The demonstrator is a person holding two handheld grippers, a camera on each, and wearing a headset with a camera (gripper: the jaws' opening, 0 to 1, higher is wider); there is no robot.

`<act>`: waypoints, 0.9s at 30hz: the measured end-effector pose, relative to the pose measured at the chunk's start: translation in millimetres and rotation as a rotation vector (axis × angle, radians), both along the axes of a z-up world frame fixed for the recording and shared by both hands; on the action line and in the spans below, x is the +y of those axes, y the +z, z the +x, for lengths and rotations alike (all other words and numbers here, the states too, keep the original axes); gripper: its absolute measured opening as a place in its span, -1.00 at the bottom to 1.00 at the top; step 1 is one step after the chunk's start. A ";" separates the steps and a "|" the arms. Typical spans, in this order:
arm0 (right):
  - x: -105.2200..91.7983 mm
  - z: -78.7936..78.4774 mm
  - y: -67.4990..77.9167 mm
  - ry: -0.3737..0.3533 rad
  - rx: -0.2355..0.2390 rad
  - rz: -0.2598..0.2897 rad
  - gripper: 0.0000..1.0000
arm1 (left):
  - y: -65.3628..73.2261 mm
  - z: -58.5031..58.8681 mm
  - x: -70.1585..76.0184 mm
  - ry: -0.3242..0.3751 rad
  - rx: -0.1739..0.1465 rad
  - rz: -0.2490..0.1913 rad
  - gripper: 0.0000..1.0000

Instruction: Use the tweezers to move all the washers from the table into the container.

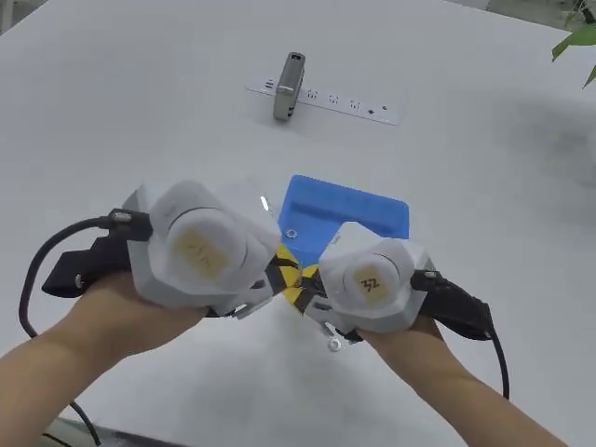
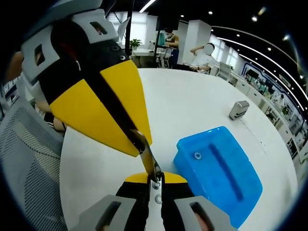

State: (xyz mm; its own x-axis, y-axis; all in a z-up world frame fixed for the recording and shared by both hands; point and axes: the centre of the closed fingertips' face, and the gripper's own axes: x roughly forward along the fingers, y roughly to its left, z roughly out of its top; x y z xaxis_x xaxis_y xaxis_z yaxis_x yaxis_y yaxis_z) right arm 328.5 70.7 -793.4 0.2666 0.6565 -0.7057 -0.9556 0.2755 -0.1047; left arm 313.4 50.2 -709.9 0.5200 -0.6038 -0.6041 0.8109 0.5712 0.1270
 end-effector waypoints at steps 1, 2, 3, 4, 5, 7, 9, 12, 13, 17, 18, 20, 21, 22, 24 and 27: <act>0.0 0.5 3.1 -0.001 -0.002 0.004 -0.93 | 3.2 0.3 -0.6 -0.005 -0.007 0.001 -1.00; -0.2 1.3 7.7 -0.003 -0.006 0.008 -0.93 | 7.6 0.8 -1.5 -0.011 -0.017 0.002 -1.00; -0.2 1.9 10.6 -0.002 -0.012 0.009 -0.93 | 10.4 1.3 -1.9 -0.014 -0.024 0.002 -1.00; -0.5 2.7 13.0 -0.001 -0.018 0.008 -0.94 | 13.9 2.2 -2.4 -0.016 -0.033 -0.001 -1.00; -1.4 3.7 16.4 -0.001 -0.025 0.006 -0.94 | 16.2 2.8 -2.7 -0.017 -0.039 -0.003 -1.00; -3.0 5.0 22.3 -0.003 -0.031 0.009 -0.94 | 22.0 4.1 -3.2 -0.017 -0.055 -0.007 -1.00; -4.2 5.6 28.1 -0.002 -0.041 0.007 -0.96 | 28.3 5.5 -4.2 -0.017 -0.068 -0.013 -1.00; -6.3 9.1 37.0 -0.007 -0.062 0.011 -0.98 | 36.2 7.5 -4.9 -0.023 -0.092 -0.009 -1.00; -6.6 9.9 38.3 -0.009 -0.064 0.012 -0.98 | 39.7 8.7 -5.5 -0.023 -0.098 -0.014 -1.00; -7.0 16.9 47.5 -0.017 -0.084 0.018 -0.98 | 48.0 13.5 -7.5 -0.017 -0.122 -0.032 -1.00; -7.1 18.5 49.3 -0.017 -0.094 0.016 -0.98 | 49.3 14.5 -7.6 -0.017 -0.126 -0.030 -1.00; -7.5 21.9 52.7 -0.022 -0.103 0.020 -0.98 | 52.4 17.6 -7.7 -0.016 -0.136 -0.029 -1.00; -7.6 23.8 54.1 -0.025 -0.108 0.021 -0.98 | 53.6 19.2 -7.8 -0.014 -0.140 -0.030 -1.00; -7.8 26.7 55.8 -0.030 -0.112 0.021 -0.98 | 54.9 21.6 -8.0 -0.012 -0.144 -0.031 -1.00; -7.8 32.0 58.3 -0.042 -0.116 0.026 -0.98 | 57.4 26.2 -8.1 -0.006 -0.157 -0.033 -1.00; -7.4 40.2 61.3 -0.060 -0.119 0.038 -0.98 | 60.0 33.3 -7.0 0.010 -0.180 -0.035 -1.00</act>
State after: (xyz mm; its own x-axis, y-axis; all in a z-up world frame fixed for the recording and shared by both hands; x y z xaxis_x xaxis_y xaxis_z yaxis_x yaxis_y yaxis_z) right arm 368.7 63.3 -732.1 0.3865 0.6626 -0.6415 -0.9188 0.3373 -0.2051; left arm 346.8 43.2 -649.9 0.6240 -0.6169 -0.4797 0.7710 0.5860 0.2492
